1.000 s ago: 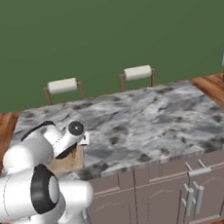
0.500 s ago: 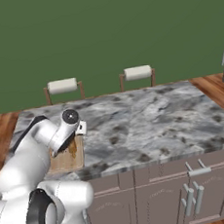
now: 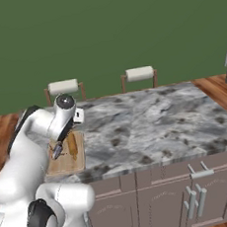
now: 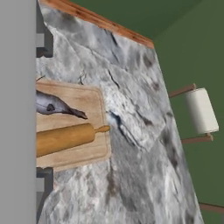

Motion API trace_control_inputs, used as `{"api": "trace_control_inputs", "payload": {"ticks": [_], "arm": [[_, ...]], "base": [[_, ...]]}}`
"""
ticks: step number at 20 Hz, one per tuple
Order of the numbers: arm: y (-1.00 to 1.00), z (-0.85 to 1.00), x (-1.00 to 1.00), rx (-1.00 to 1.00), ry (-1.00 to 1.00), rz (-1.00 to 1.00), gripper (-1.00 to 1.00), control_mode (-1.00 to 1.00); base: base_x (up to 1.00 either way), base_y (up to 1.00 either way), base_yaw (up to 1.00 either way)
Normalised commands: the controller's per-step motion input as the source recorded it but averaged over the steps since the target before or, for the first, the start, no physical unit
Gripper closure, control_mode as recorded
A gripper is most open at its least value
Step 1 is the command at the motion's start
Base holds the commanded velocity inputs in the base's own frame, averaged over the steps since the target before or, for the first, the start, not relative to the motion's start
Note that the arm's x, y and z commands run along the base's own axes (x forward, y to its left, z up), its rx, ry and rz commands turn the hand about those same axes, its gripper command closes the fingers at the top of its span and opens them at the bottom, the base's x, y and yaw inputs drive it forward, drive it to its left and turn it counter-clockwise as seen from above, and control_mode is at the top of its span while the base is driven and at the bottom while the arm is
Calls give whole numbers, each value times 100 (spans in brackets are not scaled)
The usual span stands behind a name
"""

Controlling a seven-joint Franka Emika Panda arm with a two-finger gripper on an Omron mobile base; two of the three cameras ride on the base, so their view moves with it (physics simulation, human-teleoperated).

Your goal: Open the cabinet, retrieve the rolling pin, and place it next to the meat on the cutting board to prepare for tenderizing.

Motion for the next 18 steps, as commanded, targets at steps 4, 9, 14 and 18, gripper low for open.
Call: {"api": "trace_control_inputs", "payload": {"ticks": [4,9,14,18], "arm": [[-5,65,-11,-1,0,-1,-100,-100],[-5,61,-22,-3,0,-1,-100,-100],[-8,53,-51,-2,-5,-3,-100,-100],[-12,39,-82,-2,-10,-6,-100,-100]], "base": [[0,0,0],[0,0,0],[0,0,0],[0,0,0]]}}
